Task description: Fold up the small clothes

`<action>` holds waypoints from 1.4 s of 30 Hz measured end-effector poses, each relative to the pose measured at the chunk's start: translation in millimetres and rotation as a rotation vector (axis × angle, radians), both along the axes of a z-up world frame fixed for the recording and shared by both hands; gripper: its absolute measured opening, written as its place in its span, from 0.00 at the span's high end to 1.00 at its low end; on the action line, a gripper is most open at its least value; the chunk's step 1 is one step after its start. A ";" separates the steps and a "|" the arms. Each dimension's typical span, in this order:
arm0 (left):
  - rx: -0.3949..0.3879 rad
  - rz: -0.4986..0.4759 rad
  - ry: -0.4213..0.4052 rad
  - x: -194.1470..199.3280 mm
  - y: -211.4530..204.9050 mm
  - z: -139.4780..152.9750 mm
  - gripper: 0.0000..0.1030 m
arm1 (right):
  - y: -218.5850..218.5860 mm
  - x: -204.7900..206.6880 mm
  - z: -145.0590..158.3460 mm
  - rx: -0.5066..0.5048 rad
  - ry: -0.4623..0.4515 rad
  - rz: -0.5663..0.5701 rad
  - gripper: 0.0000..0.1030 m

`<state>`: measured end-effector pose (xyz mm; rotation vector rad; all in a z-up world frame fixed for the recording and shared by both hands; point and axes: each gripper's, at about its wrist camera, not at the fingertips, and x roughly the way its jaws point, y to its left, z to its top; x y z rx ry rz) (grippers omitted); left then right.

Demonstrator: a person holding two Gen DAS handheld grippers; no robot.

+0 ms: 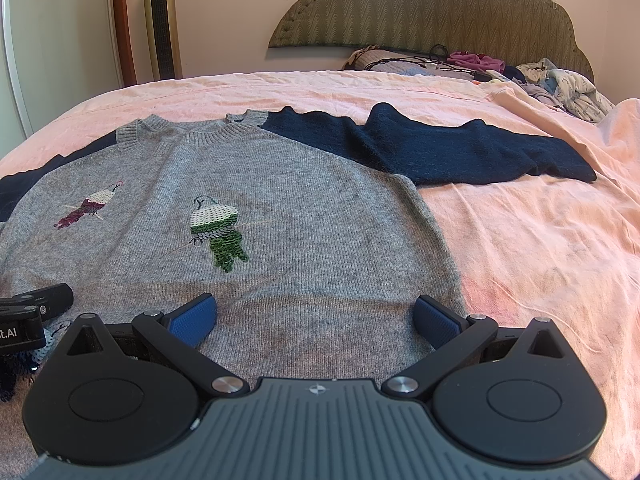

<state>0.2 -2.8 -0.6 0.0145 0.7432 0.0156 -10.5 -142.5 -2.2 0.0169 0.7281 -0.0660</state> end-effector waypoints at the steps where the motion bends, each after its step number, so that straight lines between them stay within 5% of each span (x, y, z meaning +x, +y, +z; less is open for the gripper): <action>1: 0.000 -0.001 0.000 -0.2 -0.1 0.1 0.00 | 0.0 0.1 0.0 0.000 0.000 0.000 0.00; 13: 0.000 0.000 0.000 -0.6 -1.3 0.3 0.00 | -12.1 3.7 11.4 0.059 0.015 0.080 0.00; 19: -0.001 -0.001 0.000 -1.7 -1.3 1.3 0.00 | -105.7 -1.6 52.1 0.276 -0.313 0.021 0.00; 23: -0.001 -0.001 -0.001 -1.8 -1.4 1.3 0.00 | -215.1 46.9 56.3 0.530 -0.269 -0.144 0.00; 27: -0.002 -0.001 -0.001 -1.9 -1.1 1.4 0.00 | -298.8 81.7 37.7 0.659 -0.249 -0.418 0.21; 31: -0.002 -0.001 -0.001 -1.7 -1.5 1.4 0.00 | -333.5 110.5 1.3 0.653 -0.132 -0.620 0.40; 36: -0.003 -0.001 -0.001 -1.9 -1.2 1.3 0.00 | -331.7 123.3 -16.8 0.651 -0.199 -0.602 0.47; 37: -0.003 -0.001 -0.001 -1.9 -1.1 1.3 0.00 | -334.2 125.5 -19.5 0.660 -0.209 -0.592 0.60; 38: -0.003 -0.001 -0.001 -1.8 -1.4 1.3 0.00 | -337.5 125.6 -20.8 0.678 -0.208 -0.584 0.87; 42: -0.005 -0.002 -0.002 -1.1 -2.1 2.0 0.00 | -329.9 121.5 0.9 0.666 -0.316 -0.525 0.87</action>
